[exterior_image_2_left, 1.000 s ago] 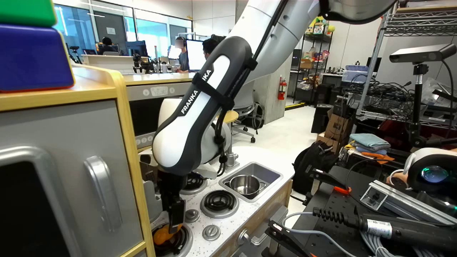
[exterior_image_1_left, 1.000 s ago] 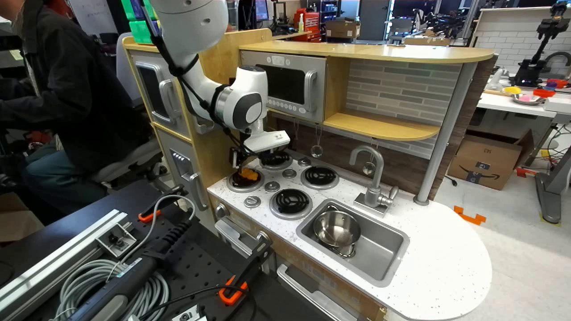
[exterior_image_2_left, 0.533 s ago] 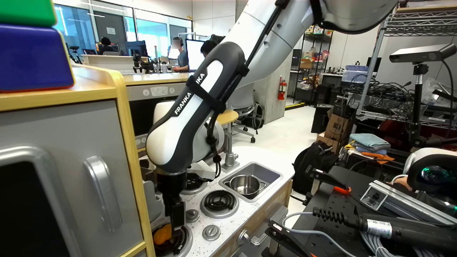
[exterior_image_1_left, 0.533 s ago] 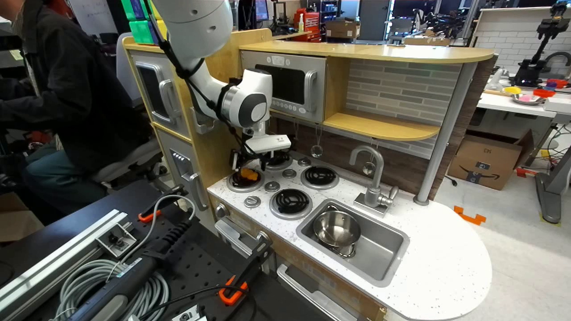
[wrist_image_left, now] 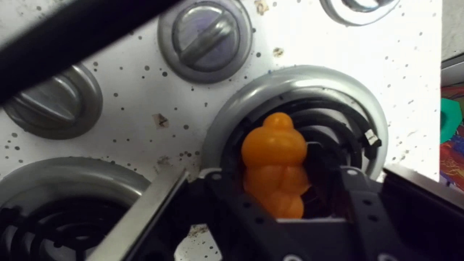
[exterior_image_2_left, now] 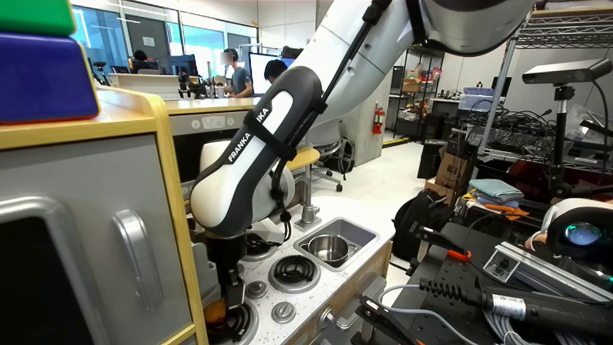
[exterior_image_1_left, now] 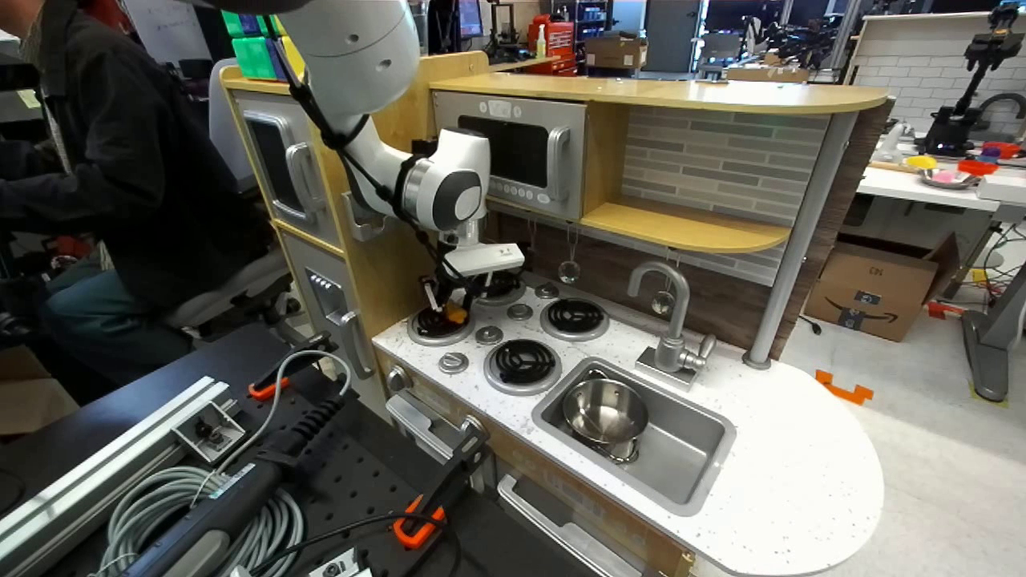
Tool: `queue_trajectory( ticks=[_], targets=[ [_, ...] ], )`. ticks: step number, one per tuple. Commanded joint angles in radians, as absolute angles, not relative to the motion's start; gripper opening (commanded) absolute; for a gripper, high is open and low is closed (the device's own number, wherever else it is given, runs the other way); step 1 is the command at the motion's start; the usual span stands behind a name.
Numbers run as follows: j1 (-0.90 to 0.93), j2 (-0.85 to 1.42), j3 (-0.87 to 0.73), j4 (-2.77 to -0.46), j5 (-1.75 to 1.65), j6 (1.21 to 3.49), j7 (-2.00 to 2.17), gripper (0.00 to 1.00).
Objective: Put the carrot plush toy inside the pot in the sink
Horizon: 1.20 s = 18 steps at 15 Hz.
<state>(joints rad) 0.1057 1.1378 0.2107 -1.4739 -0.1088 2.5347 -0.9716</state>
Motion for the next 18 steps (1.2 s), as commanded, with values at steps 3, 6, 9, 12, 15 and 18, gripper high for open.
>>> queue_trajectory(
  ticks=[3, 6, 9, 12, 15, 18],
  targets=[
    [0.102, 1.127, 0.207, -1.473, -0.143, 2.524, -0.962, 0.19],
    [0.056, 1.055, 0.222, -1.562, -0.138, 2.542, -0.993, 0.19],
    [0.001, 0.948, 0.216, -1.698, -0.136, 2.560, -1.010, 0.19],
    [-0.046, 0.879, 0.187, -1.813, -0.133, 2.569, -0.996, 0.19],
    [-0.088, 0.833, 0.143, -1.873, -0.129, 2.582, -0.972, 0.19],
    [-0.126, 0.829, 0.088, -1.884, -0.133, 2.629, -0.947, 0.19]
  ],
)
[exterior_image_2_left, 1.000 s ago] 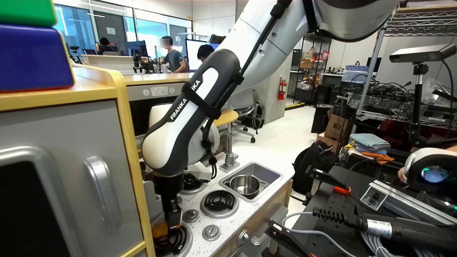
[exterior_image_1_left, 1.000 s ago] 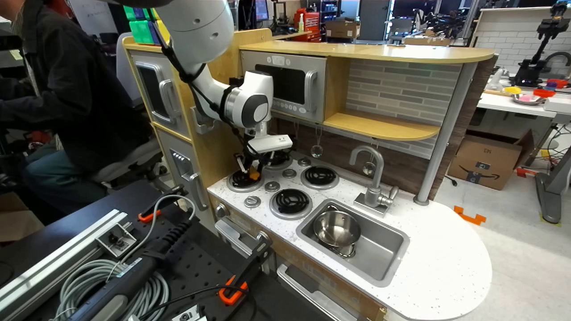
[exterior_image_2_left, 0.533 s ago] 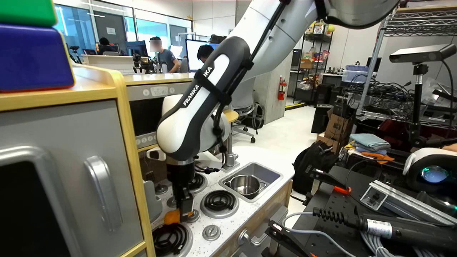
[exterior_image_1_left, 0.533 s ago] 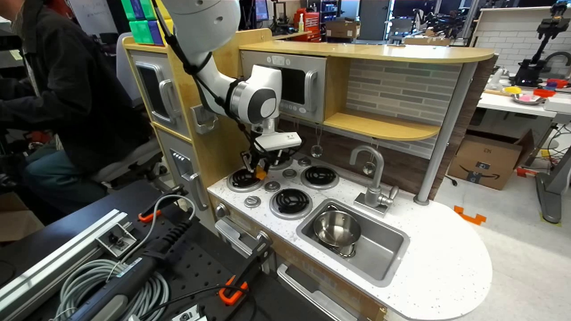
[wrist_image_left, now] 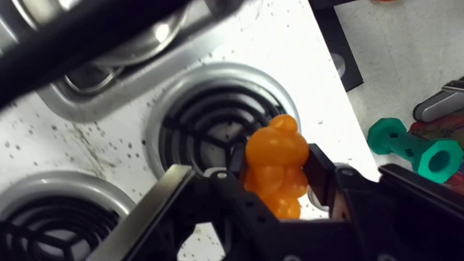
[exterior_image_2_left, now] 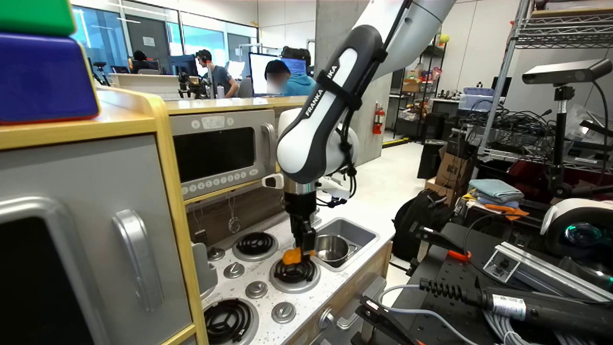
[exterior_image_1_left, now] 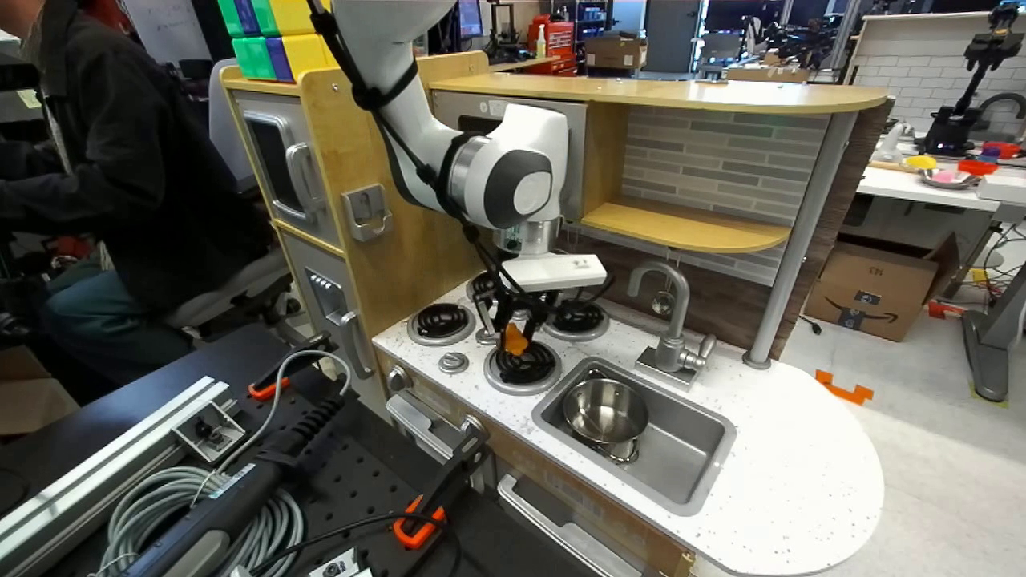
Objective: Put the carrot plush toy inside the pot in the sink
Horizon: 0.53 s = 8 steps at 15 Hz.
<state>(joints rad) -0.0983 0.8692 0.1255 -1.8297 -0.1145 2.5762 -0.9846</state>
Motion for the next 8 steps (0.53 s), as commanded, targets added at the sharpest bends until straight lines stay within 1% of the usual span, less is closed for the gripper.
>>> queue_trajectory(
  ticks=[1, 5, 8],
  targets=[
    [-0.130, 0.836, 0.065, -1.881, -0.140, 2.652, -0.934, 0.19],
    [-0.120, 0.879, -0.038, -1.847, -0.156, 2.645, -0.830, 0.19],
    [-0.121, 0.911, -0.082, -1.827, -0.181, 2.647, -0.756, 0.19]
  ],
)
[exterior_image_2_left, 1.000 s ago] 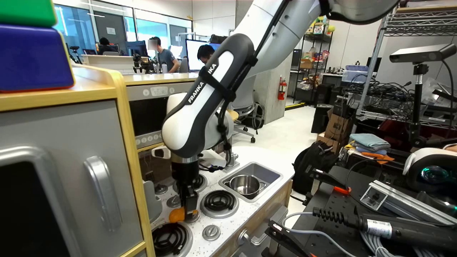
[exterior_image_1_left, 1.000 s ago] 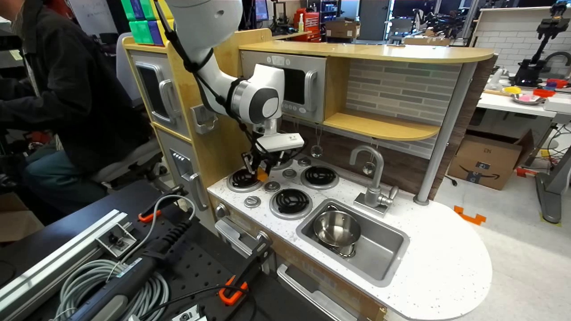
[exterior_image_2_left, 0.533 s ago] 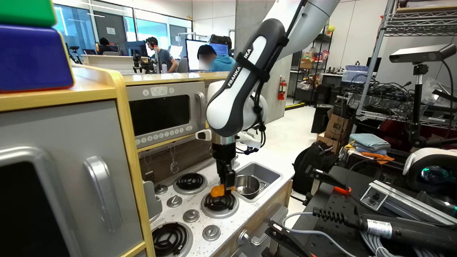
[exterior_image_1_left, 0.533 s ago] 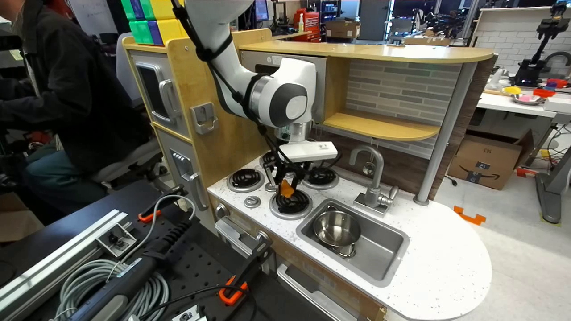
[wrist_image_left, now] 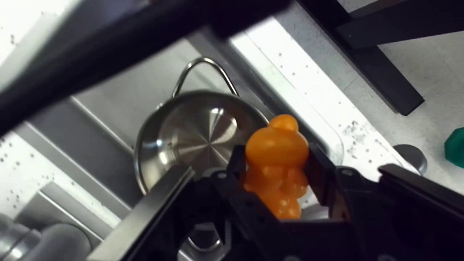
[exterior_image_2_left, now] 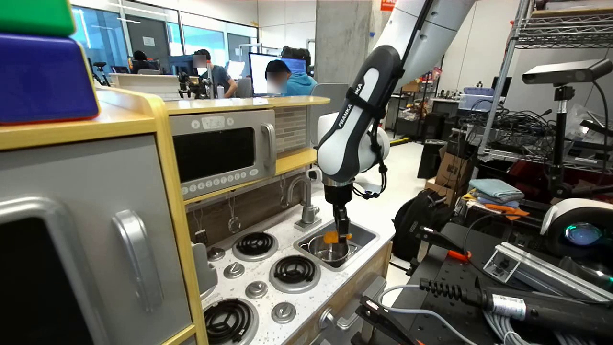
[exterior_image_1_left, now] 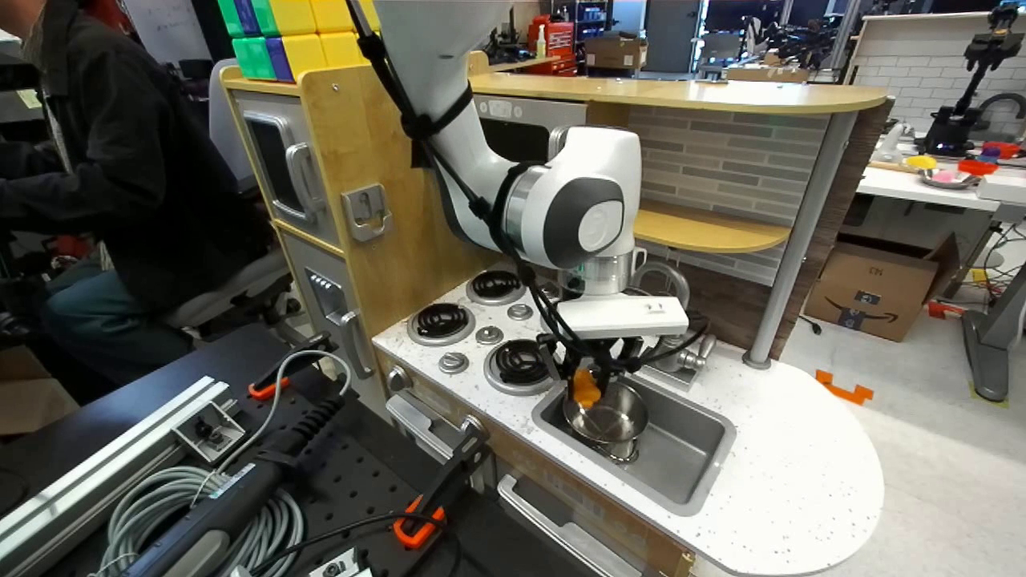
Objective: Put the carrot plush toy inside the pot in the sink
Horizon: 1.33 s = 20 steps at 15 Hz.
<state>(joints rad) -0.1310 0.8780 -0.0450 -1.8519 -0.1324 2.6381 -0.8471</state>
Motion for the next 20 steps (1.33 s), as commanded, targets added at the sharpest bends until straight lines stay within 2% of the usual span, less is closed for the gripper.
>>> queue_trajectory(
  ticks=[1, 14, 15, 16, 17, 20],
  targets=[
    [-0.129, 0.928, -0.084, -1.810, -0.179, 2.636, -0.733, 0.19],
    [-0.167, 1.133, -0.026, -1.629, -0.195, 2.796, -0.636, 0.19],
    [-0.166, 1.141, -0.025, -1.620, -0.198, 2.796, -0.635, 0.22],
    [-0.168, 1.142, -0.023, -1.618, -0.200, 2.800, -0.638, 0.69],
    [-0.169, 1.140, -0.019, -1.617, -0.203, 2.801, -0.640, 0.71],
    [-0.176, 1.110, 0.013, -1.643, -0.210, 2.815, -0.659, 0.92]
  ],
)
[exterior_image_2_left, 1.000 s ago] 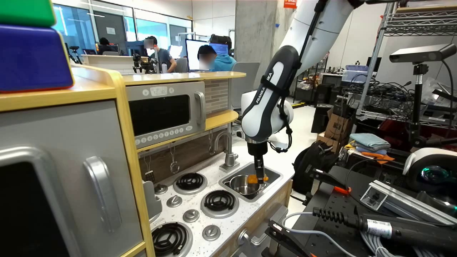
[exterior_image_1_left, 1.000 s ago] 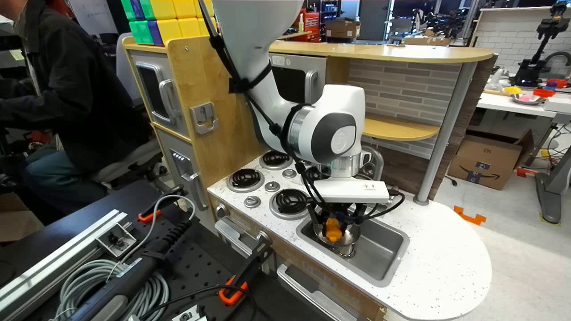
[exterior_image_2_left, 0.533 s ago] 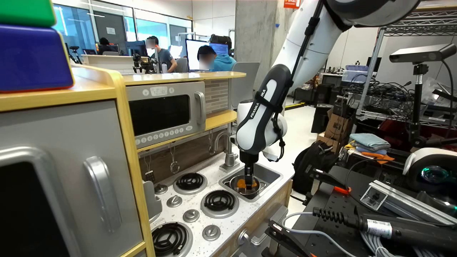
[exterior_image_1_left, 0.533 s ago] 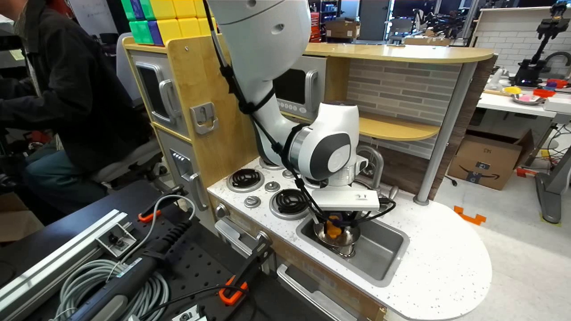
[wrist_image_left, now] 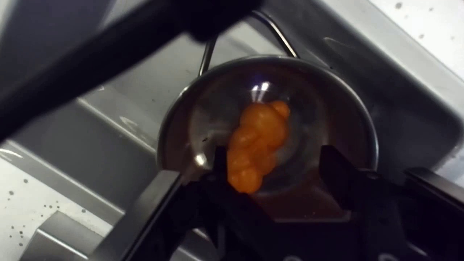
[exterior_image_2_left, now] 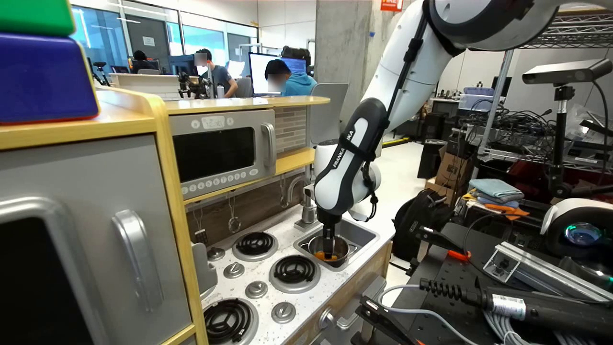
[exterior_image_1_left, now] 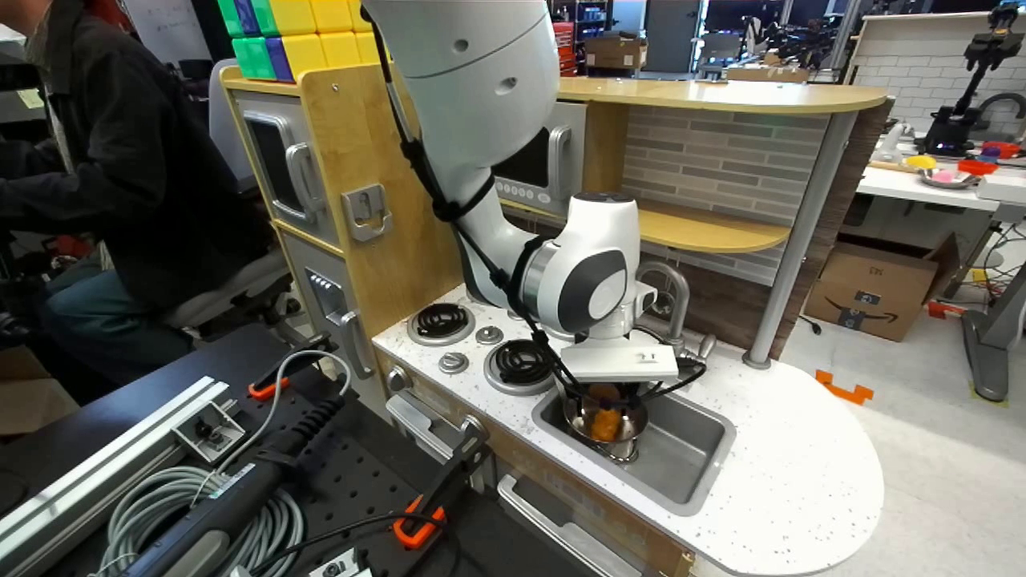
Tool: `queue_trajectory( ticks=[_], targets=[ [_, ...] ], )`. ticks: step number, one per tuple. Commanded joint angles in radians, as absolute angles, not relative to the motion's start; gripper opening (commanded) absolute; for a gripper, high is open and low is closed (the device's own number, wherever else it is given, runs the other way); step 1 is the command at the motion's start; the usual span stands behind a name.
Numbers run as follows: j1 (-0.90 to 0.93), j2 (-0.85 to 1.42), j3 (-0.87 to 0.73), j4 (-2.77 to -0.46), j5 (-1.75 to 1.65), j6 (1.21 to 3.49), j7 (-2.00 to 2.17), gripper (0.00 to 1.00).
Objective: Put the carrot plush toy inside the pot in the sink
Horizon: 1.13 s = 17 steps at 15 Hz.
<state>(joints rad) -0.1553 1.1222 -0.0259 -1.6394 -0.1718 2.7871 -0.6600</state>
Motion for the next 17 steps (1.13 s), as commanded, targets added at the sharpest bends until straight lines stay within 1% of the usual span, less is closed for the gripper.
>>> queue_trajectory(
  ticks=[1, 3, 8, 11, 14, 15, 17],
  targets=[
    [-0.182, 1.096, 0.032, -1.654, -0.208, 2.810, -0.669, 0.98],
    [-0.185, 1.029, 0.061, -1.714, -0.221, 2.753, -0.707, 1.00],
    [-0.110, 0.789, -0.008, -1.965, -0.325, 2.775, -0.694, 1.00],
    [-0.140, 0.636, 0.005, -2.107, -0.348, 2.756, -0.722, 1.00],
    [-0.220, 0.480, 0.087, -2.253, -0.288, 2.746, -0.791, 1.00],
    [-0.165, 0.617, 0.035, -2.119, -0.314, 2.768, -0.741, 1.00],
    [-0.172, 0.575, 0.039, -2.154, -0.311, 2.768, -0.748, 1.00]
  ],
)
